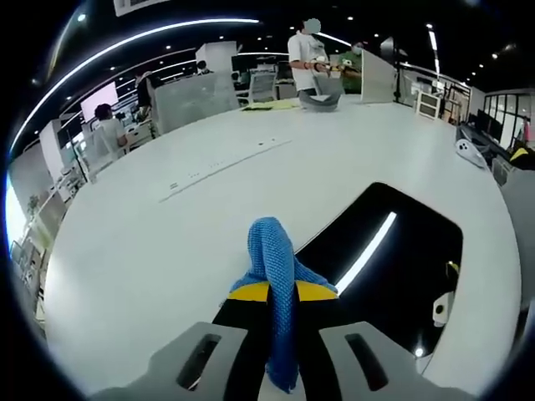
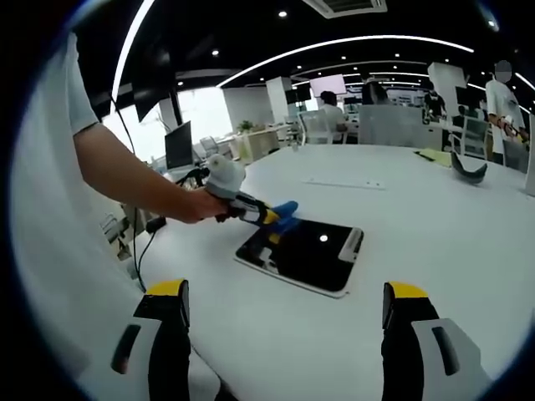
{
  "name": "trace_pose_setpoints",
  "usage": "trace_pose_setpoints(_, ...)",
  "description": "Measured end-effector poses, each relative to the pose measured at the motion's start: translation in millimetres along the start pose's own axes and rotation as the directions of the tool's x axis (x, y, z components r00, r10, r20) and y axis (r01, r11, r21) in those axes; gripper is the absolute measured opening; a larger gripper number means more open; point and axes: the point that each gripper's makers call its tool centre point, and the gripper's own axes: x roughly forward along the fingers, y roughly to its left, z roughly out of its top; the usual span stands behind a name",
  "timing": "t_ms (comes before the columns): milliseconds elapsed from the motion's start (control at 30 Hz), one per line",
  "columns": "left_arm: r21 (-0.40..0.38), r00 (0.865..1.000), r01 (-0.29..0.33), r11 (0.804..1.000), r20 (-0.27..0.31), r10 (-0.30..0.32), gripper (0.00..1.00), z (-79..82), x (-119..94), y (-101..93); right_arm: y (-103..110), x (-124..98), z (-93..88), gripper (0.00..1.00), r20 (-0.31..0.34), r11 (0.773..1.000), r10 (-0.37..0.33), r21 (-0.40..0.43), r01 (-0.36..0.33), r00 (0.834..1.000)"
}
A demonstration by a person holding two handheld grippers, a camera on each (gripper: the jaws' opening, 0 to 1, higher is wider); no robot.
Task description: Wipe the mirror surface with the cleaning cloth until all visible marks leave the cleaned area.
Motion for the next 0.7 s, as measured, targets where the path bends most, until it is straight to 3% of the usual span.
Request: trace_pose_setpoints(700, 0.031, 1.000, 0.029, 0.999, -0.010, -0.028, 0.07, 6.4, 7.4, -15.6, -1.8, -2.3, -0.6, 0.96, 0.006, 1.000, -0.002, 0.011, 0.002, 1.000)
